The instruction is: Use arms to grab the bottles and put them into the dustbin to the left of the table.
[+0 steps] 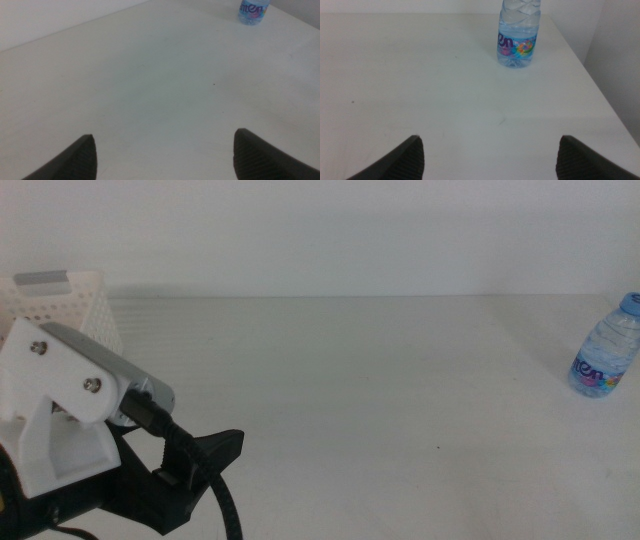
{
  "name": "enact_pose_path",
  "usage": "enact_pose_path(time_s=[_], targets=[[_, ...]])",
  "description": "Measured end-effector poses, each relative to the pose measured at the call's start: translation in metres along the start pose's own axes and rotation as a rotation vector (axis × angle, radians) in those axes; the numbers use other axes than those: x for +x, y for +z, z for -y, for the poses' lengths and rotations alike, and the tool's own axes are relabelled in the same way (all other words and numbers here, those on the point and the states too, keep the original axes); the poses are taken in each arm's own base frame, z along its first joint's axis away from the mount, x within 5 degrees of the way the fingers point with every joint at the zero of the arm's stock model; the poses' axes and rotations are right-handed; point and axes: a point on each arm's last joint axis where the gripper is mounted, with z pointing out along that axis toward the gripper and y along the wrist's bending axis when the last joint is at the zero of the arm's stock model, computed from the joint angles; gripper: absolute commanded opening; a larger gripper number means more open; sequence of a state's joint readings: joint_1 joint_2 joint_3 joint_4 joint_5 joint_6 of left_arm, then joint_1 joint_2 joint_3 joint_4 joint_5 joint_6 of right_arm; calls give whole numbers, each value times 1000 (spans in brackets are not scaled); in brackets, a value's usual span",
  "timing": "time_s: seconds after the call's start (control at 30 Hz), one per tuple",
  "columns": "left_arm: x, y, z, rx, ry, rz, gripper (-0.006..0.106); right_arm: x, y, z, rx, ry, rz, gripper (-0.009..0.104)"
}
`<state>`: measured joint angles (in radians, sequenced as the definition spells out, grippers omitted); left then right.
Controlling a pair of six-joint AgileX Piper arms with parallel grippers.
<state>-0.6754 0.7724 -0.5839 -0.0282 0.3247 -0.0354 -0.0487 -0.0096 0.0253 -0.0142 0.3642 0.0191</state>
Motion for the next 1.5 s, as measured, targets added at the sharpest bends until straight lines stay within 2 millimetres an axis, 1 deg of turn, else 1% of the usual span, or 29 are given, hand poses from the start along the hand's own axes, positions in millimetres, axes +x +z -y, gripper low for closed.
enact_pose_path(time_s=[0.1, 0.2, 0.3, 0.37, 0.43, 0.57, 0.7, 0.8, 0.87, 1.0, 1.17, 1.33, 1.5], targets=[[0, 0, 0, 0, 0, 0, 89, -7, 0, 0, 0, 0, -48, 79], [0, 0, 0, 0, 0, 0, 89, -29, 1, 0, 1, 0, -82, 79], [0, 0, 0, 0, -1, 0, 89, -51, 9, 0, 2, -4, -135, 79], [0, 0, 0, 0, -1, 0, 89, -64, 17, 0, 5, -14, -176, 79], [0, 0, 0, 0, -1, 0, 89, -71, 28, 0, 7, -21, -227, 79], [0, 0, 0, 0, -1, 0, 89, -80, 47, 0, 7, -27, -292, 79], [0, 0, 0, 0, -1, 0, 89, -79, 65, 0, 4, -38, -302, 79], [0, 0, 0, 0, -1, 0, 89, -81, 79, -1, -5, -48, -206, 79], [0, 0, 0, 0, -1, 0, 89, -78, 86, -2, -14, -58, -126, 79], [0, 0, 0, 0, -1, 1, 89, -65, 95, -3, -29, -81, -7, 79], [0, 0, 0, 0, -1, 1, 89, -52, 108, -2, -11, -52, 102, 79], [0, 0, 0, 0, -1, 1, 89, -48, 121, -1, -3, -40, 169, 79], [0, 0, 0, 0, -1, 1, 89, -40, 131, -1, -3, -39, 173, 79]])
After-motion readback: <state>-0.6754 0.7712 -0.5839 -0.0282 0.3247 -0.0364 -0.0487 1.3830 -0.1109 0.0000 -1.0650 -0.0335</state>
